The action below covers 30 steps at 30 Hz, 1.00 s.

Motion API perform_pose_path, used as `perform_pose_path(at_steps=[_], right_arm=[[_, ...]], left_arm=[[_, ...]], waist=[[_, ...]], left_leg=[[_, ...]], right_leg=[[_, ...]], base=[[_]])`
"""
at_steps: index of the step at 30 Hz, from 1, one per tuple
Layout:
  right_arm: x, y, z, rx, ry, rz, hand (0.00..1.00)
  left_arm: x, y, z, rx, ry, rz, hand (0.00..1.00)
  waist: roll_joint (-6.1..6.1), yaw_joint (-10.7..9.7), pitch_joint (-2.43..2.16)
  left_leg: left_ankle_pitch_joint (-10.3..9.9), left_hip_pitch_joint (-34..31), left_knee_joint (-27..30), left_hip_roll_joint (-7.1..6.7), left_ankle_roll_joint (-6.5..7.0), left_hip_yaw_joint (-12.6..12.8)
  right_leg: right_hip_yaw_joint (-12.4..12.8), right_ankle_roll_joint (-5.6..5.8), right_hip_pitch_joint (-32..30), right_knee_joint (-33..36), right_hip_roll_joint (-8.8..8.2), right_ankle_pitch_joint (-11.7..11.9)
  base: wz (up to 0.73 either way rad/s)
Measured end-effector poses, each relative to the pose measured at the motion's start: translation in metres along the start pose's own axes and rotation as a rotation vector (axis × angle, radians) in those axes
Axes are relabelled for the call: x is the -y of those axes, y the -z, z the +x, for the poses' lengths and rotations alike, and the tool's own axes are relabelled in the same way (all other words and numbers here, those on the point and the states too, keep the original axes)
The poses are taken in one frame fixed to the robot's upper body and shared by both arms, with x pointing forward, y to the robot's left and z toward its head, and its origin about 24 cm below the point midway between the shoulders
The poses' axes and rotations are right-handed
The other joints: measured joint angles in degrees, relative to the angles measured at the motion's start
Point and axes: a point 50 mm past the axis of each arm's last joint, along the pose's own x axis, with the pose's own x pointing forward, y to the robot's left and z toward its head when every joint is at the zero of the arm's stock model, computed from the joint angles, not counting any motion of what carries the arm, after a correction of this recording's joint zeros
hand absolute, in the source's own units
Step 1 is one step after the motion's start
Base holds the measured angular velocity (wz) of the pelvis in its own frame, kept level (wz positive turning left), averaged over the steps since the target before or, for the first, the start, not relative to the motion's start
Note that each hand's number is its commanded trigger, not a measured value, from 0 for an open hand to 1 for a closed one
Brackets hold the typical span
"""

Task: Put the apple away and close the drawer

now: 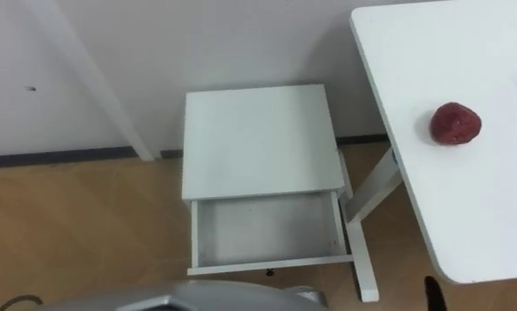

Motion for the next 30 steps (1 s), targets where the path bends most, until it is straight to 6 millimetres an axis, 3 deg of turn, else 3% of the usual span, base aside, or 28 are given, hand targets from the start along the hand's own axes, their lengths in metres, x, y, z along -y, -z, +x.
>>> perform_pose_path(at_steps=[7, 11, 15, 17, 19, 21, 25, 30], right_arm=[[-0.015, -0.010, -0.002, 0.039, 0.033, 0.093, 0.00], [-0.040, -0.020, -0.008, 0.093, -0.017, 0.119, 0.00], [-0.077, -0.032, -0.021, 0.139, -0.086, 0.152, 0.00], [-0.088, -0.038, -0.026, 0.168, -0.105, 0.169, 0.00], [-0.096, -0.043, -0.031, 0.191, -0.121, 0.182, 0.00], [-0.111, -0.049, -0.039, 0.211, -0.137, 0.205, 0.00], [-0.128, -0.059, -0.054, 0.288, -0.145, 0.187, 0.00], [-0.159, -0.082, -0.096, 0.468, -0.269, 0.247, 0.00]], left_arm=[[-0.003, -0.002, 0.001, 0.003, -0.004, -0.001, 0.00], [-0.009, -0.007, 0.003, 0.015, -0.019, 0.002, 0.00], [-0.012, -0.011, 0.004, 0.027, -0.024, 0.006, 0.00], [-0.014, -0.016, 0.004, 0.049, -0.031, 0.005, 0.00], [-0.016, -0.020, 0.004, 0.068, -0.036, 0.002, 0.00], [-0.017, -0.024, 0.004, 0.091, -0.042, -0.003, 0.00], [-0.018, -0.028, 0.004, 0.124, -0.038, -0.006, 0.00], [-0.018, -0.030, 0.003, 0.148, -0.034, -0.009, 0.00]], waist=[[-0.39, -0.2, 0.30], [-0.34, -1.0, 0.35], [-0.10, -1.8, 0.61], [-0.15, -1.8, 0.81], [-0.41, -1.9, 0.73], [-0.29, -2.6, 1.06], [0.01, -2.7, 1.08], [-0.12, -2.5, 1.04]], left_leg=[[0.0, -0.1, 0.0, 0.00, 0.00, 0.5], [0.0, -0.7, 0.0, -0.01, 0.02, 0.6], [0.0, -1.8, 0.3, -0.02, 0.04, 0.8], [0.0, -2.0, 0.3, -0.02, 0.04, 0.8], [0.0, -2.1, 0.3, -0.04, 0.04, 0.8], [0.0, -2.2, 0.3, -0.10, 0.04, 0.9], [0.0, -2.7, -0.2, -0.10, 0.04, 0.9], [0.0, -3.4, -0.3, -0.10, 0.05, 0.9]], right_leg=[[0.4, 0.04, -0.4, -0.1, 0.00, 0.0], [0.8, 0.21, -1.1, -0.1, -0.01, 0.1], [1.2, 0.25, -2.2, 0.2, 0.00, 0.1], [1.2, 0.24, -2.4, 0.1, 0.00, 0.1], [1.2, 0.23, -2.4, 0.2, -0.01, 0.1], [1.1, 0.23, -2.6, 0.4, -0.04, 0.1], [1.1, 0.23, -3.5, 0.9, -0.03, 0.1], [1.3, 0.24, -4.9, 1.8, 0.00, 0.1]], base=[[-0.03], [-0.01], [-0.02], [0.00], [0.00], [0.00], [0.00], [-0.01]])
